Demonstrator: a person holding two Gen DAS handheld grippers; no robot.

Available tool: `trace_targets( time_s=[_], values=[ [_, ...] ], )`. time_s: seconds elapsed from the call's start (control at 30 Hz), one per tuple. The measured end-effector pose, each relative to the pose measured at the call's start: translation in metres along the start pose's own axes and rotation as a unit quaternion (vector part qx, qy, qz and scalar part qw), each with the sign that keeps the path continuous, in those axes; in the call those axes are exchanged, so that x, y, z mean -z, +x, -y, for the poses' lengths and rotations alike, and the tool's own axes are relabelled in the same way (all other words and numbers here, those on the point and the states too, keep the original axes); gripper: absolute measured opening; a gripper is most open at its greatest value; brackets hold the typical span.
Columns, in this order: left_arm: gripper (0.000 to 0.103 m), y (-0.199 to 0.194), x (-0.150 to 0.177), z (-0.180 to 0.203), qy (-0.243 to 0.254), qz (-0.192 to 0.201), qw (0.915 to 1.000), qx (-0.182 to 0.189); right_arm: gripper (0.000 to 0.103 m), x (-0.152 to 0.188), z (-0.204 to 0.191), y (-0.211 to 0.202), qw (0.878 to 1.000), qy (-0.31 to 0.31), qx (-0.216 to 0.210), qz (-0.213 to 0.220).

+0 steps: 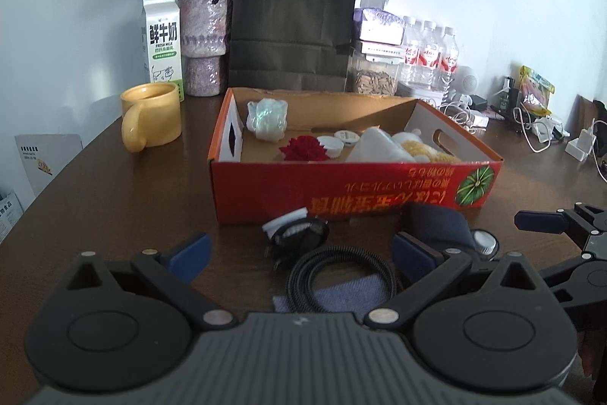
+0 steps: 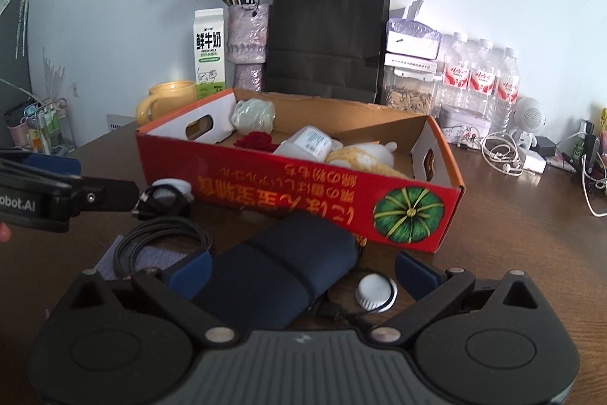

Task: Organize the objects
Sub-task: 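Grasp the navy blue zippered case with the right gripper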

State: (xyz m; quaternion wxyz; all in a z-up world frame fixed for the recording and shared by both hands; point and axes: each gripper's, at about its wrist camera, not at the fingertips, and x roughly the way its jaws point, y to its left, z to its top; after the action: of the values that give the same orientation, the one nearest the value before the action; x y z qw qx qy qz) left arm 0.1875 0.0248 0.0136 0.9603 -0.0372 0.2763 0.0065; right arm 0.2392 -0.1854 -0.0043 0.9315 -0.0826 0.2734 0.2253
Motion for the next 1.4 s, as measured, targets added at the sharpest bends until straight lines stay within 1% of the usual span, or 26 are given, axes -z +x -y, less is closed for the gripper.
trace_targets(
  time_s=[0.2, 0.4, 0.5, 0.6, 0.7, 0.77, 0.93, 1.0, 1.03, 1.07, 1.13, 1.2, 1.4],
  values=[
    [0.103, -0.002, 0.009, -0.014, -0.012, -0.011, 0.9998, -0.009, 0.103, 0.0, -0.008, 0.005, 1.0, 0.009, 0.001, -0.017],
    [0.103, -0.004, 0.012, -0.027, -0.027, -0.011, 0.9995, -0.014, 0.103, -0.01, -0.01, 0.017, 0.999, 0.035, 0.009, -0.031],
    [0.103, -0.003, 0.014, -0.032, -0.034, -0.01, 0.9993, -0.012, 0.103, -0.016, -0.015, 0.028, 0.998, 0.042, 0.021, -0.044],
    [0.103, -0.003, 0.015, -0.034, -0.039, -0.011, 0.9992, -0.006, 0.103, -0.022, -0.02, 0.042, 0.996, 0.044, 0.048, -0.069],
    [0.103, -0.002, 0.018, -0.035, -0.042, -0.012, 0.999, 0.0, 0.103, -0.025, -0.022, 0.051, 0.994, 0.056, 0.038, -0.081],
    [0.103, -0.002, 0.019, -0.037, -0.046, -0.013, 0.9989, 0.003, 0.103, -0.026, -0.022, 0.056, 0.993, 0.068, 0.041, -0.087],
    [0.103, 0.0, 0.02, -0.04, -0.053, -0.013, 0.9985, 0.01, 0.099, -0.025, -0.018, 0.063, 0.991, 0.093, 0.045, -0.089],
    [0.103, 0.001, 0.02, -0.042, -0.056, -0.014, 0.9983, 0.013, 0.094, -0.025, -0.017, 0.065, 0.99, 0.095, 0.052, -0.092],
    [0.103, 0.002, 0.02, -0.043, -0.057, -0.014, 0.9982, 0.015, 0.089, -0.024, -0.016, 0.067, 0.989, 0.099, 0.055, -0.096],
    [0.103, 0.002, 0.021, -0.043, -0.057, -0.014, 0.9981, 0.016, 0.086, -0.023, -0.014, 0.068, 0.988, 0.104, 0.052, -0.099],
    [0.103, 0.003, 0.021, -0.044, -0.06, -0.015, 0.9979, 0.018, 0.086, -0.021, -0.015, 0.069, 0.988, 0.103, 0.051, -0.099],
    [0.103, 0.004, 0.022, -0.045, -0.063, -0.016, 0.9977, 0.019, 0.086, -0.019, -0.022, 0.07, 0.99, 0.079, 0.058, -0.1],
    [0.103, 0.004, 0.023, -0.046, -0.067, -0.017, 0.9974, 0.021, 0.08, -0.019, -0.019, 0.068, 0.993, 0.072, 0.035, -0.092]
  ],
)
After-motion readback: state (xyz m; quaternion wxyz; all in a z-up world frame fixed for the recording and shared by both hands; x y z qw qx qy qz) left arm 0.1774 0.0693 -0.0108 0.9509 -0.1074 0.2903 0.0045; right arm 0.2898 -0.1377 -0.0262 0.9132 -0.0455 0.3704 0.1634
